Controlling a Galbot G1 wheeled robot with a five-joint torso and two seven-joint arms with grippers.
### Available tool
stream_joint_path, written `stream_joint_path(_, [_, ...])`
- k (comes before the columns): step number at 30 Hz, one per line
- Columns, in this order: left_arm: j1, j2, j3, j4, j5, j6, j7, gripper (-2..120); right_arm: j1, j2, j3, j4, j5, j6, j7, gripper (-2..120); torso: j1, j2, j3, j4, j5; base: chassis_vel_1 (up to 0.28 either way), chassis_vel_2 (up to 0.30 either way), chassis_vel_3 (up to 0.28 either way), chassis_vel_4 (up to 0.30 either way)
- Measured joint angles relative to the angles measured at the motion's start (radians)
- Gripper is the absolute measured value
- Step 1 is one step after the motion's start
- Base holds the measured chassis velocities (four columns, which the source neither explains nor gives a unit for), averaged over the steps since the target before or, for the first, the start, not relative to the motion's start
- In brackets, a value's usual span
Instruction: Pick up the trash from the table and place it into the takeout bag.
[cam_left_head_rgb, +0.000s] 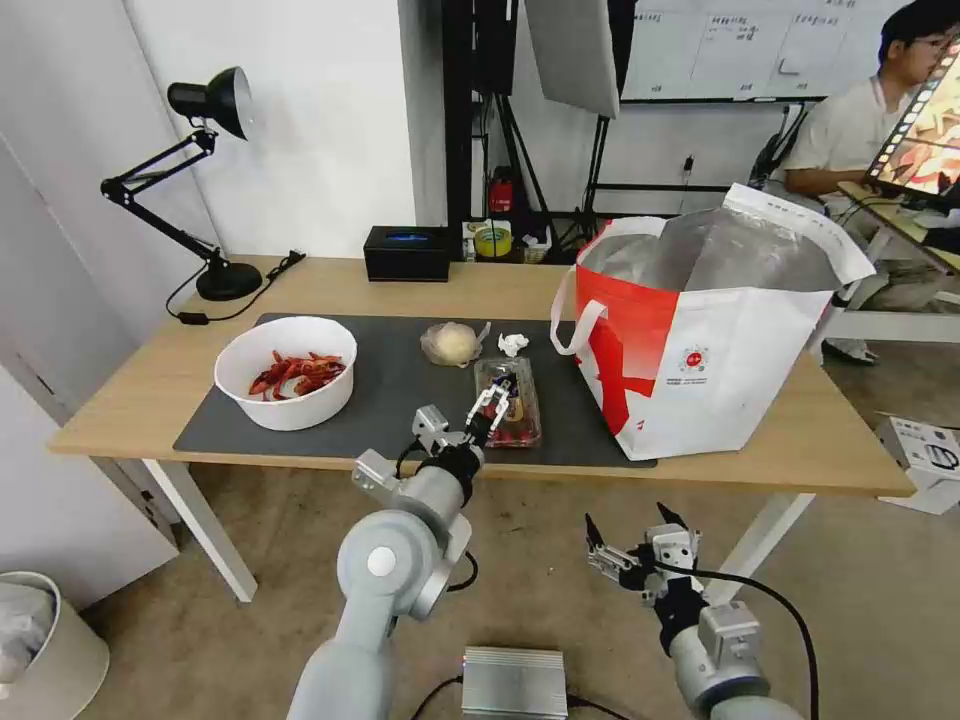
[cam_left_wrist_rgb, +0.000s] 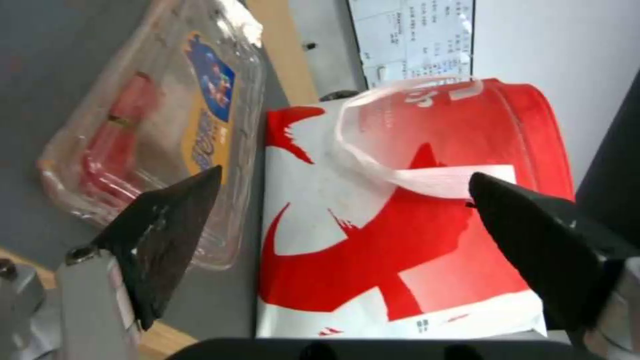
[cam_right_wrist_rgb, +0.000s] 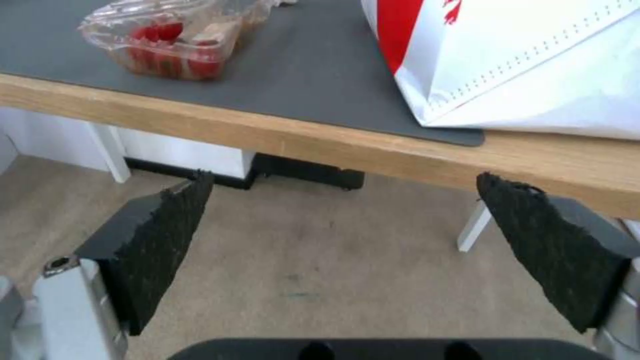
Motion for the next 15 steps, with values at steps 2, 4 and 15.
stream_joint_path(2, [-0.006, 0.001, 0.004, 0.004, 0.013, 0.001, 0.007, 100, -0.001, -0.005, 0.0, 0.002, 0.001, 0.0, 0.0, 100, 0.0, 0.0, 0.0, 0.0, 0.0, 0.0, 0.0, 0.0, 0.0])
stream_joint_path(4, [-0.014, 0.002, 0.009, 0.014, 0.026, 0.003, 0.013, 100, -0.002, -0.009, 0.001, 0.004, 0.003, 0.0, 0.0, 100, 0.0, 0.0, 0.0, 0.0, 0.0, 0.0, 0.0, 0.0, 0.0])
stream_joint_path(15, [-0.194, 0.074, 0.115, 0.167, 0.206, 0.019, 0.071, 90, -0.009, -0.028, 0.035, 0.021, 0.032, 0.001, -0.001, 100, 0.0, 0.0, 0.0, -0.0001, -0.0002, 0.0, 0.0, 0.0, 0.0])
